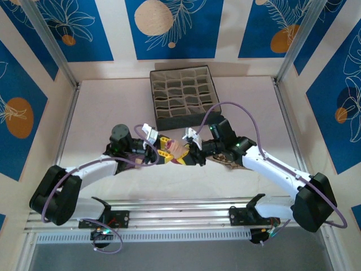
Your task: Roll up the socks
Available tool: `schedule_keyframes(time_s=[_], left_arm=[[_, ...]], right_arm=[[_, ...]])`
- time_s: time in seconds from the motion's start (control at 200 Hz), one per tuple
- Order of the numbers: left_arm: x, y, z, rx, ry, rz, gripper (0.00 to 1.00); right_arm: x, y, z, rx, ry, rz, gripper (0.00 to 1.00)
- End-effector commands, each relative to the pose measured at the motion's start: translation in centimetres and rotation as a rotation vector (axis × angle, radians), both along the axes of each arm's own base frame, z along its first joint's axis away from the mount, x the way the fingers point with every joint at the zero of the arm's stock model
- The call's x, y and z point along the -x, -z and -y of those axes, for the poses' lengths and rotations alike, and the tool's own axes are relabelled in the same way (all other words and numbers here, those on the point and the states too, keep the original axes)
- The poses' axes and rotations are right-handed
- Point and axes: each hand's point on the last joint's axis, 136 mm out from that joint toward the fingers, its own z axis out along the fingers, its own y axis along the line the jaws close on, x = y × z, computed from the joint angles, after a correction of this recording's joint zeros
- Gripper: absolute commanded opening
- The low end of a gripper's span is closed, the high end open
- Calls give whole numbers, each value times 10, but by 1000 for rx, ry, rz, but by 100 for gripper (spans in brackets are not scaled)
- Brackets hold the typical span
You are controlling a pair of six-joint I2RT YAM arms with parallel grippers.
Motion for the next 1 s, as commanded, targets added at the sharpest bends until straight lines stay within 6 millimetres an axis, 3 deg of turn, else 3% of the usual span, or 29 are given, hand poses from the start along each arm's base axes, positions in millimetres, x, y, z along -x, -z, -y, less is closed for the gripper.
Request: schedule_keyframes(time_s=[0.0, 0.13, 0.165, 0.2, 0.295, 0.38, 0.5, 0.615, 0.835, 0.995], left_arm=[[8, -13, 1, 23, 76, 47, 34], [10, -21, 1, 37, 88, 57, 2], [10, -24, 1, 38, 86, 60, 0], [9, -26, 1, 37, 80, 60, 0], [-4, -26, 3, 4, -2, 58, 0], [-26, -16, 3, -119, -139, 73, 0], [-64, -9, -3, -272, -305, 89, 0], [-104, -10, -5, -334, -436, 104, 0], [-184, -10, 2, -434, -625, 111, 0], [-238, -1, 14, -485, -691, 103, 0]], right_arm=[[13, -20, -4, -70, -93, -84, 0], [7, -19, -5, -57, -89, -133, 0], [3, -18, -5, -44, -71, -135, 1], [-4, -15, -5, -26, -33, -133, 10], [-29, -15, 2, -13, 85, -128, 49], [-62, -22, 15, -11, 241, -158, 61], [-102, -33, 41, 31, 420, -230, 63], [-139, -29, 65, 93, 563, -266, 63], [-217, -7, 133, 275, 962, -319, 63], [-256, 15, 162, 372, 1061, -411, 62]])
